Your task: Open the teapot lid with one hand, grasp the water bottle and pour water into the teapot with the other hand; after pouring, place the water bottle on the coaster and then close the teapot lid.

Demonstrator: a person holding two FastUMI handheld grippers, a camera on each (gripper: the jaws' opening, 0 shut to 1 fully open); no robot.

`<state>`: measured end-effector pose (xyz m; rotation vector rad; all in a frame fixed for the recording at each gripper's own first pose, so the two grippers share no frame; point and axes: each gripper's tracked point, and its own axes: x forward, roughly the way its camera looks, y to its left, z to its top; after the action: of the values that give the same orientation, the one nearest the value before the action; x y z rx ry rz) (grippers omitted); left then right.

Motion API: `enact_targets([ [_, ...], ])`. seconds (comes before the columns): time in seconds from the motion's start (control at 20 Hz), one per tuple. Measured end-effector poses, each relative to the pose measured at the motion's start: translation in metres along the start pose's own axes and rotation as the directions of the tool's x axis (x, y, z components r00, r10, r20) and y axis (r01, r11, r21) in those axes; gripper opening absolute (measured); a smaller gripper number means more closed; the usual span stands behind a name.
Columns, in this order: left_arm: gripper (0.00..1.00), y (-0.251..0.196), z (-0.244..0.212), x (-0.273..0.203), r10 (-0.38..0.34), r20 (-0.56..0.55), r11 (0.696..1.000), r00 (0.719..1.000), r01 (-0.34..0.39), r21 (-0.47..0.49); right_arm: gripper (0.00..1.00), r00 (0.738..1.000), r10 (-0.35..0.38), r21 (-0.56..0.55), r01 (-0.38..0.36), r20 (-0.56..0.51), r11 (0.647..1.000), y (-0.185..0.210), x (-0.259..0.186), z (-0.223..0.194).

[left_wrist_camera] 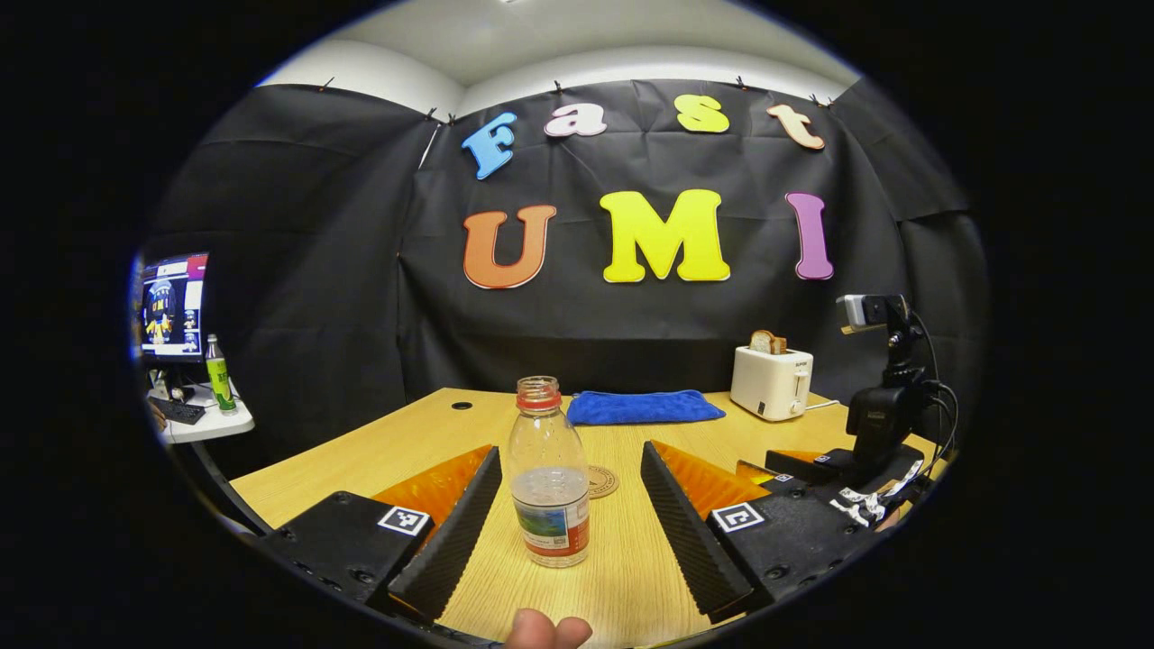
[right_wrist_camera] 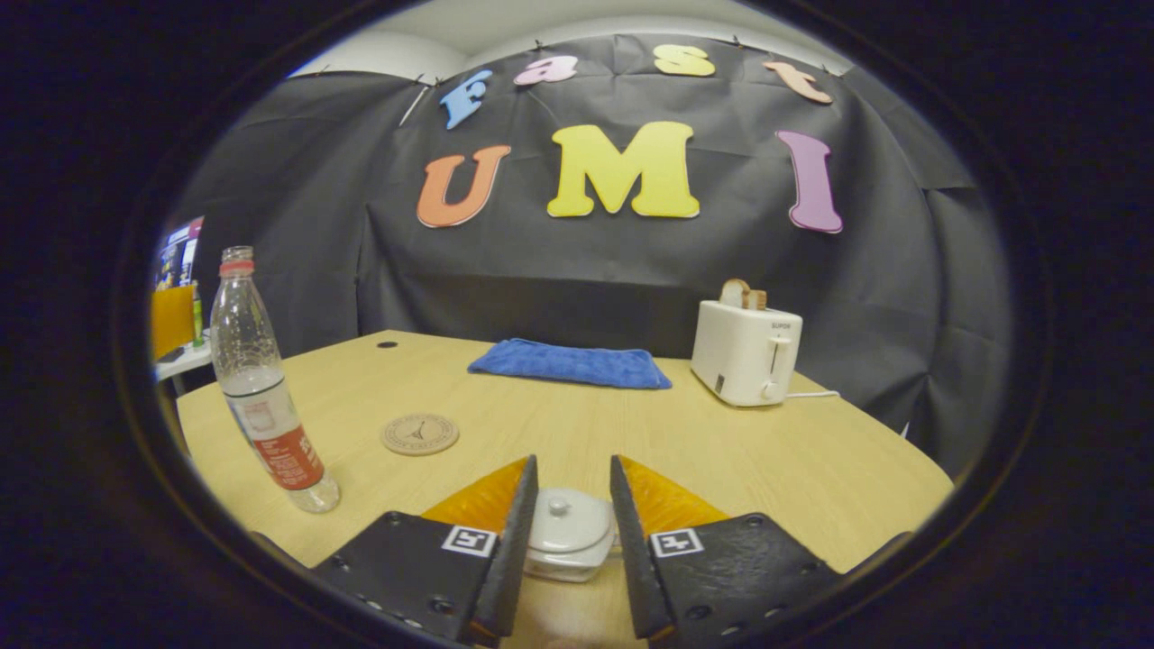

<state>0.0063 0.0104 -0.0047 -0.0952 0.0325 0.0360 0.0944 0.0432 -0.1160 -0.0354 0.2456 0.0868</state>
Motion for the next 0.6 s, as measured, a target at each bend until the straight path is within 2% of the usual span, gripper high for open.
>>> enact_targets([
  [0.05,0.98,0.001,0.0,0.0,0.001,-0.001,1.0,1.0,-0.001,0.002,0.34,1.0,0.002,-0.004,-0.002,-0.003,1.0,0.002,0.0,-0.002],
  [0.1,0.98,0.002,-0.001,0.0,0.002,-0.001,1.0,1.0,-0.002,0.002,0.29,1.0,-0.001,-0.006,0.001,-0.003,1.0,0.002,0.0,-0.002],
  [0.15,0.98,0.002,-0.001,0.0,0.002,-0.002,1.0,1.0,-0.001,0.004,0.19,1.0,-0.002,-0.01,0.002,-0.005,1.0,0.003,-0.001,-0.001],
  [0.25,0.98,0.004,-0.001,-0.001,0.005,-0.002,1.0,1.0,-0.005,0.008,0.17,1.0,0.006,-0.032,-0.006,-0.01,0.999,0.002,0.004,-0.001],
  [0.3,0.98,0.004,-0.001,-0.002,0.006,-0.004,1.0,1.0,-0.006,0.01,0.1,1.0,-0.001,-0.044,0.001,-0.012,0.999,-0.001,-0.001,-0.006],
  [0.35,0.98,0.005,-0.002,0.0,0.006,-0.005,1.0,1.0,-0.006,0.01,0.07,1.0,-0.005,-0.064,0.004,-0.009,0.998,0.004,0.0,-0.002],
  [0.4,0.98,0.005,-0.001,-0.001,0.007,-0.006,1.0,1.0,-0.007,0.01,0.11,1.0,0.002,-0.076,-0.003,-0.009,0.997,0.004,0.005,-0.006],
  [0.45,0.98,0.007,-0.002,-0.001,0.008,-0.005,1.0,1.0,-0.008,0.011,0.0,1.0,0.006,-0.08,-0.007,-0.006,0.997,0.005,0.002,-0.004],
  [0.6,0.98,0.015,-0.007,-0.004,0.013,-0.016,1.0,1.0,-0.013,0.004,0.0,1.0,0.025,-0.065,-0.025,-0.01,0.998,0.005,0.002,-0.001],
])
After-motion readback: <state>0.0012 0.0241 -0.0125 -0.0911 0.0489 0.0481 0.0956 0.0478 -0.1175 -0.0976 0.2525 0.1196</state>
